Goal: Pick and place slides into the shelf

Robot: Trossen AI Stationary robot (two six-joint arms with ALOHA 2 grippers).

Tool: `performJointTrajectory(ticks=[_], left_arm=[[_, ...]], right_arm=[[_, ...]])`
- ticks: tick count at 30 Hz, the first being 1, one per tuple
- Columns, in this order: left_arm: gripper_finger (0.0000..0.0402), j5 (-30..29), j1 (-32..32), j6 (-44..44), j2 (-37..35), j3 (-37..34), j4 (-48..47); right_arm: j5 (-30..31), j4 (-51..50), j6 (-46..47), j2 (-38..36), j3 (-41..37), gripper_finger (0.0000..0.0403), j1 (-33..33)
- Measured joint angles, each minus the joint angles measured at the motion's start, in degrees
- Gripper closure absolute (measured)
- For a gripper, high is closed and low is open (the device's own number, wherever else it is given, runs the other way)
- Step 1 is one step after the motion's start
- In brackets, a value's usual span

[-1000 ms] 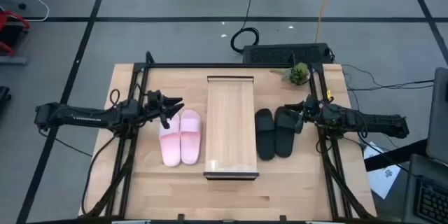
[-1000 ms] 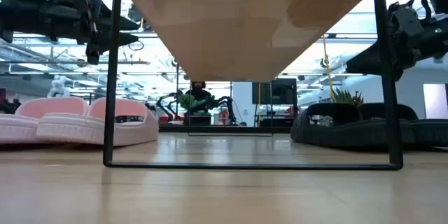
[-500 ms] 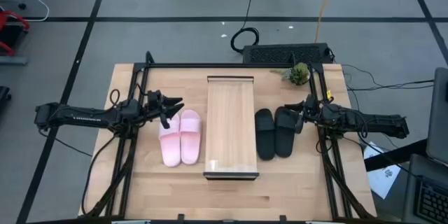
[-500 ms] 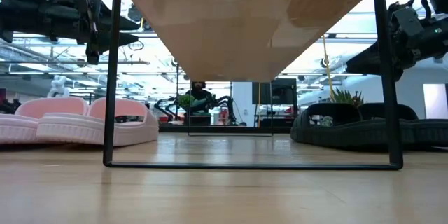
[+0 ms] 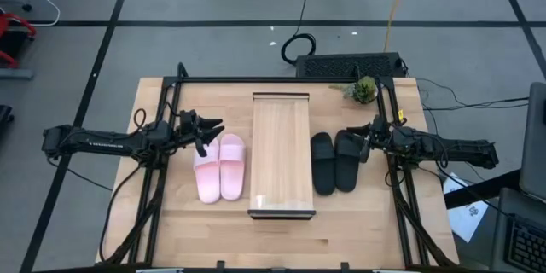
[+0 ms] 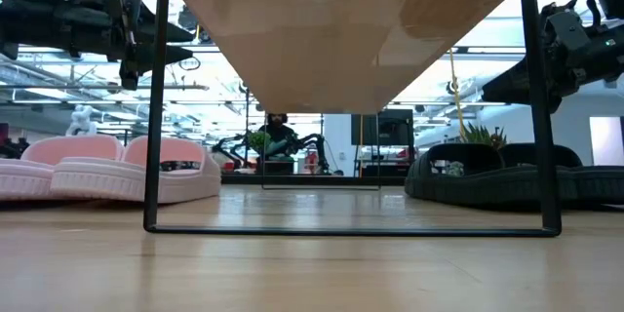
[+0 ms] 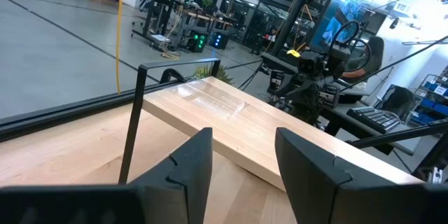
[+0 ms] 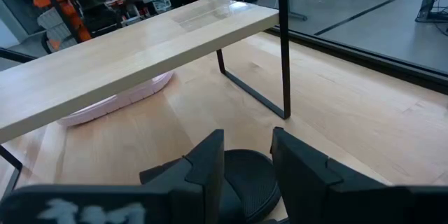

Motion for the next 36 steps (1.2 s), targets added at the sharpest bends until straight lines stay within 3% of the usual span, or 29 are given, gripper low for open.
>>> performJointTrajectory(ticks=[13,18,25,32,36], left_arm=[[0.0245,0.0,0.0,0.0,0.0,0.0,0.0],[0.0245,0.0,0.0,0.0,0.0,0.0,0.0],[0.0245,0.0,0.0,0.0,0.0,0.0,0.0],[0.0245,-1.5,0.0,-1.6,0.0,0.0,2.4],[0.0245,1.0,0.0,-4.4,0.0,0.0,3.5]], right_arm=[[0.0,2.2,0.0,0.0,0.0,0.0293,0.0],[0.0,12.1,-0.5,0.0,0.0,0.0293,0.0],[0.4,28.2,-8.1,0.0,0.0,0.0293,0.0],[13.0,44.7,-12.0,0.0,0.0,0.0293,0.0],[13.7,51.2,-18.3,0.3,0.6,0.0293,0.0]])
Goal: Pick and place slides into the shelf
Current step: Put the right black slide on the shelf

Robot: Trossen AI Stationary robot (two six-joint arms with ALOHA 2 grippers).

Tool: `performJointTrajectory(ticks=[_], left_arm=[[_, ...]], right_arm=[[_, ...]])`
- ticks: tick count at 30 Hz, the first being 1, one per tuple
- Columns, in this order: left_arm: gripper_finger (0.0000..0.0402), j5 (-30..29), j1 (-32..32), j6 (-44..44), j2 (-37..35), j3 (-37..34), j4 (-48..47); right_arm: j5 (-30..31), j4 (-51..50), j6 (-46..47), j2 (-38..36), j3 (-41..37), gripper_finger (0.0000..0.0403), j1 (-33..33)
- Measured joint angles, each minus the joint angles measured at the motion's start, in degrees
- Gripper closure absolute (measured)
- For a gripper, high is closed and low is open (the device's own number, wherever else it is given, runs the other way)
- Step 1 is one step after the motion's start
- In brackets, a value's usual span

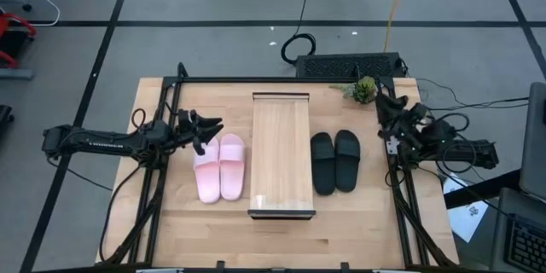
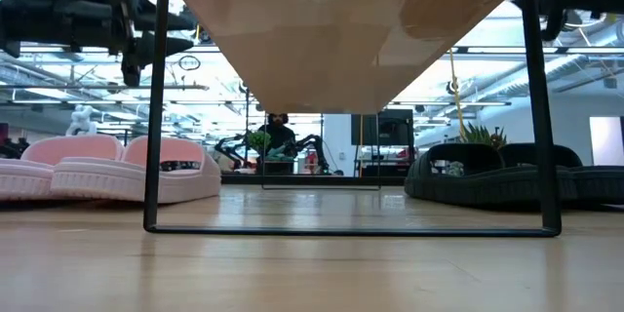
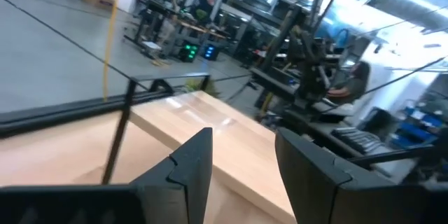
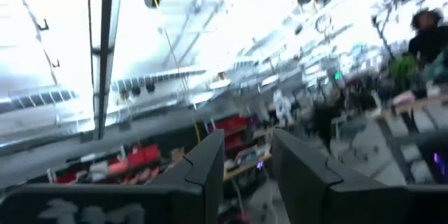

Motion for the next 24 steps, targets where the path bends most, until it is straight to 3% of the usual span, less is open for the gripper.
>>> performJointTrajectory(ticks=[4,8,16,21,24], left_arm=[[0.0245,1.8,0.0,-2.6,0.0,0.0,0.2],[0.0245,1.6,0.2,-4.1,0.0,0.0,4.2],[0.0245,3.0,2.2,3.1,-3.6,0.0,12.6],[0.0245,3.9,3.4,5.4,-8.8,0.0,12.6],[0.0245,3.9,3.8,6.9,-12.0,1.4,11.0]], right_arm=[[0.0,-0.7,-4.6,1.9,3.5,0.0293,0.0],[0.0,-9.0,-8.1,6.0,11.3,0.0294,0.0],[1.7,-47.1,-4.9,19.8,36.4,0.0294,0.0],[1.0,-72.2,4.8,30.9,50.3,0.0294,0.0],[-2.3,-84.8,10.5,36.5,56.1,0.0294,0.0]])
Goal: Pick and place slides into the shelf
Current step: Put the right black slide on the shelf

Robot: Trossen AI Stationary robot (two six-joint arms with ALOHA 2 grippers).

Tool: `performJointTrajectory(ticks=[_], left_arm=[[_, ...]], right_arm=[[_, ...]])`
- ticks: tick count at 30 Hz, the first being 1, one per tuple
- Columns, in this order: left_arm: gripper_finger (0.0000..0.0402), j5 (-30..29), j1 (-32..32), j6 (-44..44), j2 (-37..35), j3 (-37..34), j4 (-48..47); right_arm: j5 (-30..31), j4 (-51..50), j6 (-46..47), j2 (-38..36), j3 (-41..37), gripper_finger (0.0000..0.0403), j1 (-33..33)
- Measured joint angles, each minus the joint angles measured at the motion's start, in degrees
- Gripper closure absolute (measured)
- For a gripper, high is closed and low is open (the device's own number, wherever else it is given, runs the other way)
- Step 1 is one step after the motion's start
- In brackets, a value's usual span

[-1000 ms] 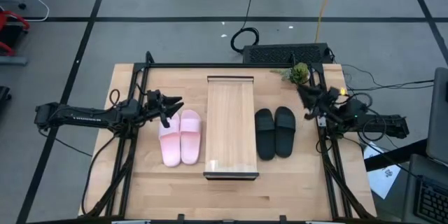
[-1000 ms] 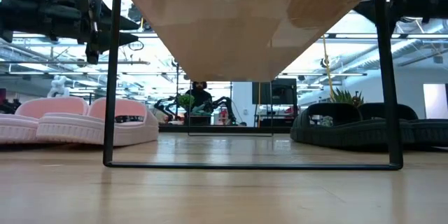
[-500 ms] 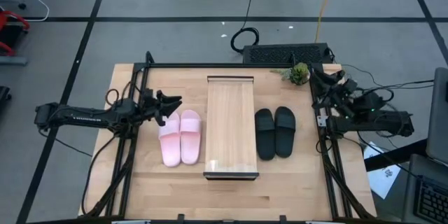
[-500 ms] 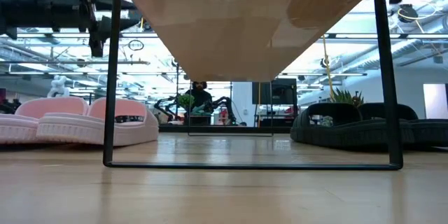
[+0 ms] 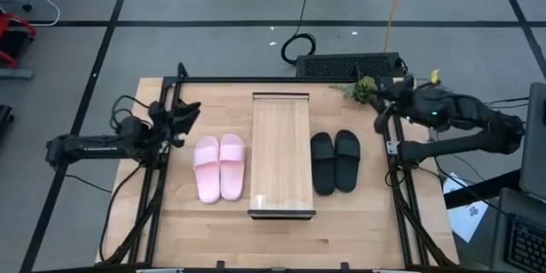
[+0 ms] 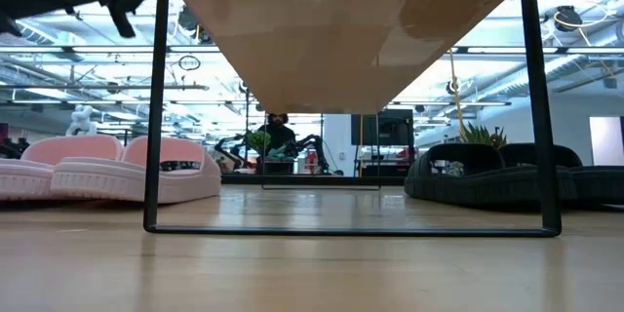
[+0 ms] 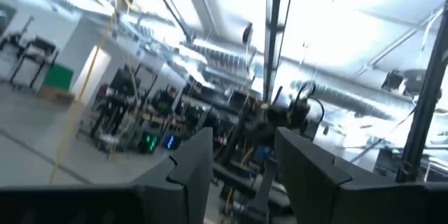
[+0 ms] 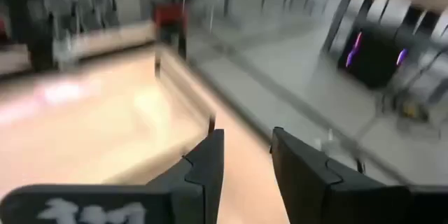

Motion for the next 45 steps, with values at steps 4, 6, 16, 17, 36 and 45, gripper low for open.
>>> performJointTrajectory(ticks=[4,6,16,17,36,45], left_arm=[[0.0245,0.0,0.0,3.2,-3.6,7.5,-14.2],[0.0245,-0.1,0.0,4.7,-4.4,14.4,-27.4],[0.0245,-3.1,0.0,5.2,-0.4,43.8,-69.9],[0.0245,-3.1,0.0,5.2,-0.3,44.8,-71.3],[0.0245,-4.1,0.0,-1.7,1.0,46.0,-85.8],[0.0245,-2.6,0.0,-3.0,1.0,46.0,-86.0]], right_arm=[[-7.6,-9.1,7.2,4.7,3.2,0.0294,0.0],[-12.7,-11.2,10.6,5.9,3.2,0.0294,0.0],[-30.9,-24.3,25.8,8.3,-0.5,0.0294,0.0],[-32.3,-24.5,27.0,8.2,-1.3,0.0294,0.0],[-26.4,-4.8,26.6,6.7,-23.9,0.0294,-0.2],[-39.8,-4.6,27.8,6.7,-25.5,0.0294,0.6]])
